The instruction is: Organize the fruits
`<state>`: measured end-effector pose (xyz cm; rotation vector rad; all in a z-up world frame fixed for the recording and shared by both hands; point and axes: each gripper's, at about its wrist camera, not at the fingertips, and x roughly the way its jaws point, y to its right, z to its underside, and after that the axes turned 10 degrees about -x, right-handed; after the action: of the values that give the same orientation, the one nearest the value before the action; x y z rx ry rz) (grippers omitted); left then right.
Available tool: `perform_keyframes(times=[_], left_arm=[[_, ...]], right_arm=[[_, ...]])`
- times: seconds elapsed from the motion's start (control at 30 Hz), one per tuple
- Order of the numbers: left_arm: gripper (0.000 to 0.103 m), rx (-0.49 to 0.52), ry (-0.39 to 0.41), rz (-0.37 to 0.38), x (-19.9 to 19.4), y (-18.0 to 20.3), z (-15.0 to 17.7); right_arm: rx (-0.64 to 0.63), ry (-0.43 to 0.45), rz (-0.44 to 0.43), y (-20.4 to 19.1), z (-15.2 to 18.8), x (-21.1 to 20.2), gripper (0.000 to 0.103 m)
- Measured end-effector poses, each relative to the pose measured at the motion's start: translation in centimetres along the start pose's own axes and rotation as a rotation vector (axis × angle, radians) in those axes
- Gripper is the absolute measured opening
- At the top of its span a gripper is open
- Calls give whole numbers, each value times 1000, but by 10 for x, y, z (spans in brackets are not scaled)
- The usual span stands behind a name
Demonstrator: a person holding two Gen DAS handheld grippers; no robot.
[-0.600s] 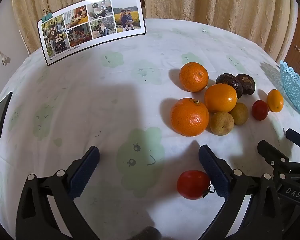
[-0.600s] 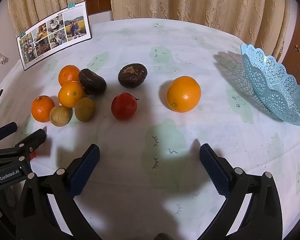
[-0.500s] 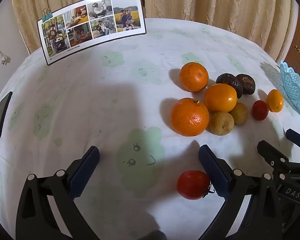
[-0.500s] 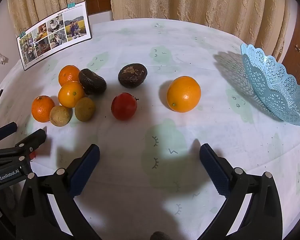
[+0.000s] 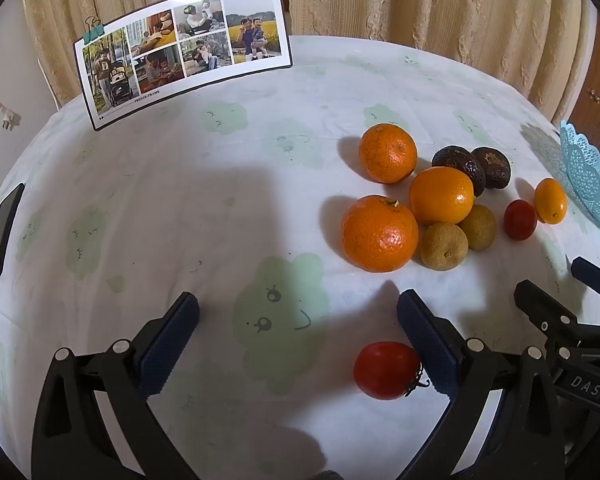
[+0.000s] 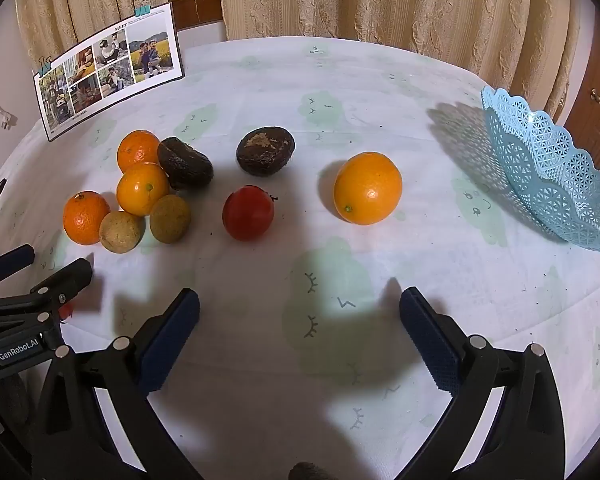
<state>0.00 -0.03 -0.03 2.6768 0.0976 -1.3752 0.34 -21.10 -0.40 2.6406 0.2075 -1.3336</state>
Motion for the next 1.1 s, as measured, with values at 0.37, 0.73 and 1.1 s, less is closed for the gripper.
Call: perform_keyframes(times=[0.37,0.73,1.1], left_arm=[[98,0,0,0,0,0,0],[98,0,0,0,0,0,0],[98,4,-6,1,0,0,0]], right_arm=[[22,-4,25,-3,1,-1,101],[27,-4,26,-2,1,-1,101],[27,-5,24,-1,1,-1,101]])
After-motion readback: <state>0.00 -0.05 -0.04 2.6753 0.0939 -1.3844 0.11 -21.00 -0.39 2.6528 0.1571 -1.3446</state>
